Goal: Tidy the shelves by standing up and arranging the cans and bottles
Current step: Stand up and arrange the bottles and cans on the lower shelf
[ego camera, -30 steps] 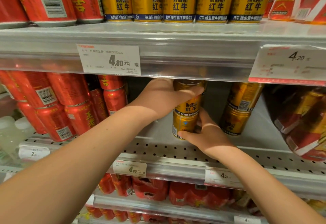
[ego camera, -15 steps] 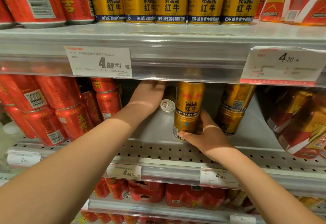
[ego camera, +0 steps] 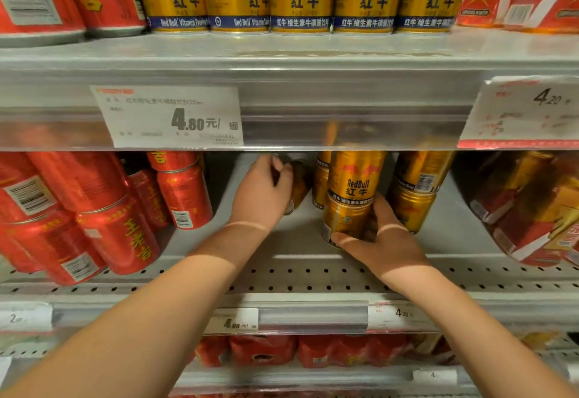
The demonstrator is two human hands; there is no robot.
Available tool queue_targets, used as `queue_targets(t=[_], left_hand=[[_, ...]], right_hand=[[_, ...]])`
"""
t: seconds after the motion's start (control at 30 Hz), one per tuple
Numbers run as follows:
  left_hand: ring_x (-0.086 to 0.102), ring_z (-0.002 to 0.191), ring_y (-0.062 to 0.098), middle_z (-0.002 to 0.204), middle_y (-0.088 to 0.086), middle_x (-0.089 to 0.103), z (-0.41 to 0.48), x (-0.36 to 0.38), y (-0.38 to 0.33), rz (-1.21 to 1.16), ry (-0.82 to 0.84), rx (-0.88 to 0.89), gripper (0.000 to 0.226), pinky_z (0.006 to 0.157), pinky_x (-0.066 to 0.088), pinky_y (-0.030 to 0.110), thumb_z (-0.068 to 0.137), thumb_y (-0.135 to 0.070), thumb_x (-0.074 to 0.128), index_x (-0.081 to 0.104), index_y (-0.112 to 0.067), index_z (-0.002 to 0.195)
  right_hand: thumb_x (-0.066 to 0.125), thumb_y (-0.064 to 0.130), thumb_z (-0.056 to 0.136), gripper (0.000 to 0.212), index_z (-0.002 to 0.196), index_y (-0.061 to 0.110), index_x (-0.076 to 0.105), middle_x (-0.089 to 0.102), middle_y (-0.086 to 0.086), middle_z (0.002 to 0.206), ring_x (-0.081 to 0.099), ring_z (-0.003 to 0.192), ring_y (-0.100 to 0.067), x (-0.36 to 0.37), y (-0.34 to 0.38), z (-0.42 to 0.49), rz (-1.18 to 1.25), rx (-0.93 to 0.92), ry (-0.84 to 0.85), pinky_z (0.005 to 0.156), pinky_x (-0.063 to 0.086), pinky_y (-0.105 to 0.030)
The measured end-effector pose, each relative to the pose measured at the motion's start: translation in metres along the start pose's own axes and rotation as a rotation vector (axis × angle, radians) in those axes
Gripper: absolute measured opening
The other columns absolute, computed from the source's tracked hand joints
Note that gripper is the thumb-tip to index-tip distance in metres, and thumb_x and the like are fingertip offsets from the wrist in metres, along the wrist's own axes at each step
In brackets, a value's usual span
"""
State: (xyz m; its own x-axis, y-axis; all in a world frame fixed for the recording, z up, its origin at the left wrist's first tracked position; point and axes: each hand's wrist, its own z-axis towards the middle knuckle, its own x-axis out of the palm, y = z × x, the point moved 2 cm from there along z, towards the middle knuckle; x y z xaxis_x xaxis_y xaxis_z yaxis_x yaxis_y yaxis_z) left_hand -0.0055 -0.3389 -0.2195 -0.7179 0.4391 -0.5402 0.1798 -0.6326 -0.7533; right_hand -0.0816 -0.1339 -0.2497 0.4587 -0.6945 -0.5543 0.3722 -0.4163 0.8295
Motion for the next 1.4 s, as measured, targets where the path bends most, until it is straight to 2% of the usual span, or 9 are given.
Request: queue_targets(t=[0.17,0.27,0.37,0.63,0.77,0.97,1.07,1.27,1.4], left_hand=[[0.054,0.121,0.027,0.13,0.007,0.057,0.011,-0.007,-0.004,0.458,0.34,-0.011,0.074,0.099,0.046,0.04,0.086,-0.071,0.057,0.05,-0.021,0.14],[0.06,0.105,0.021,0.119,0.002,0.065,0.019,-0.015,-0.006,0.403,0.495,-0.114,0.058,0.085,0.047,0.032,0.086,-0.066,0.059,0.058,-0.029,0.131],[0.06,0.087,0.011,0.093,-0.007,0.063,0.013,-0.025,-0.003,0.248,0.576,-0.29,0.03,0.068,0.047,0.027,0.083,-0.063,0.063,0.059,-0.036,0.098],[0.057,0.093,-0.001,0.099,-0.025,0.057,-0.04,-0.039,0.001,-0.197,0.395,-0.33,0.043,0.071,0.042,0.02,0.082,-0.053,0.076,0.046,-0.046,0.113],[0.063,0.104,0.011,0.112,-0.017,0.063,-0.057,-0.036,0.003,-0.189,0.301,-0.275,0.056,0.087,0.051,0.031,0.082,-0.044,0.08,0.048,-0.041,0.127],[0.06,0.097,-0.004,0.114,-0.026,0.06,-0.07,-0.029,0.003,-0.181,0.27,-0.232,0.07,0.061,0.043,0.004,0.083,-0.038,0.08,0.038,-0.044,0.139],[0.055,0.093,-0.012,0.105,-0.038,0.053,-0.073,-0.029,0.001,-0.168,0.249,-0.226,0.067,0.067,0.039,0.003,0.083,-0.039,0.079,0.036,-0.055,0.132],[0.053,0.117,0.013,0.133,-0.014,0.041,-0.069,-0.04,0.0,-0.054,0.16,-0.16,0.082,0.097,0.047,0.031,0.082,-0.046,0.079,0.032,-0.051,0.149],[0.046,0.117,0.006,0.141,-0.009,0.047,-0.059,-0.053,-0.006,-0.037,0.06,-0.108,0.081,0.094,0.039,0.021,0.077,-0.05,0.082,0.038,-0.042,0.144]], right_hand=[[0.083,0.037,0.079,0.098,0.155,0.04,0.022,0.051,0.021,0.134,0.055,0.122,-0.009,0.003,0.003,-0.004,0.031,0.024,-0.014,0.098,0.043,-0.025],[0.082,0.033,0.08,0.09,0.151,0.041,0.028,0.053,0.021,0.129,0.056,0.119,-0.008,0.001,0.007,-0.005,0.028,0.043,-0.013,0.095,0.043,-0.025],[0.082,0.033,0.081,0.089,0.151,0.04,0.027,0.053,0.019,0.128,0.056,0.117,-0.011,0.001,0.011,-0.004,-0.011,0.055,-0.016,0.095,0.042,-0.026],[0.082,0.029,0.081,0.084,0.148,0.034,0.032,0.059,0.004,0.138,0.059,0.122,-0.024,0.004,0.012,-0.009,0.012,0.104,-0.023,0.106,0.047,-0.048],[0.082,0.033,0.08,0.077,0.143,0.033,0.037,0.061,0.004,0.134,0.061,0.119,-0.025,0.005,0.011,-0.01,-0.024,0.101,-0.011,0.103,0.049,-0.048],[0.081,0.038,0.08,0.085,0.149,0.034,0.031,0.058,0.006,0.139,0.06,0.122,-0.023,0.003,0.008,-0.01,-0.029,0.095,0.012,0.103,0.049,-0.047],[0.081,0.038,0.079,0.083,0.147,0.035,0.032,0.059,0.007,0.137,0.061,0.12,-0.02,0.004,0.005,-0.01,-0.009,0.09,0.008,0.103,0.05,-0.045],[0.082,0.036,0.079,0.077,0.14,0.042,0.035,0.058,0.016,0.123,0.062,0.115,-0.016,0.006,0.0,-0.009,0.023,0.069,-0.002,0.097,0.05,-0.035],[0.082,0.036,0.079,0.074,0.137,0.043,0.036,0.06,0.013,0.129,0.062,0.117,-0.017,0.007,-0.003,-0.008,0.04,0.076,0.013,0.102,0.05,-0.043]])
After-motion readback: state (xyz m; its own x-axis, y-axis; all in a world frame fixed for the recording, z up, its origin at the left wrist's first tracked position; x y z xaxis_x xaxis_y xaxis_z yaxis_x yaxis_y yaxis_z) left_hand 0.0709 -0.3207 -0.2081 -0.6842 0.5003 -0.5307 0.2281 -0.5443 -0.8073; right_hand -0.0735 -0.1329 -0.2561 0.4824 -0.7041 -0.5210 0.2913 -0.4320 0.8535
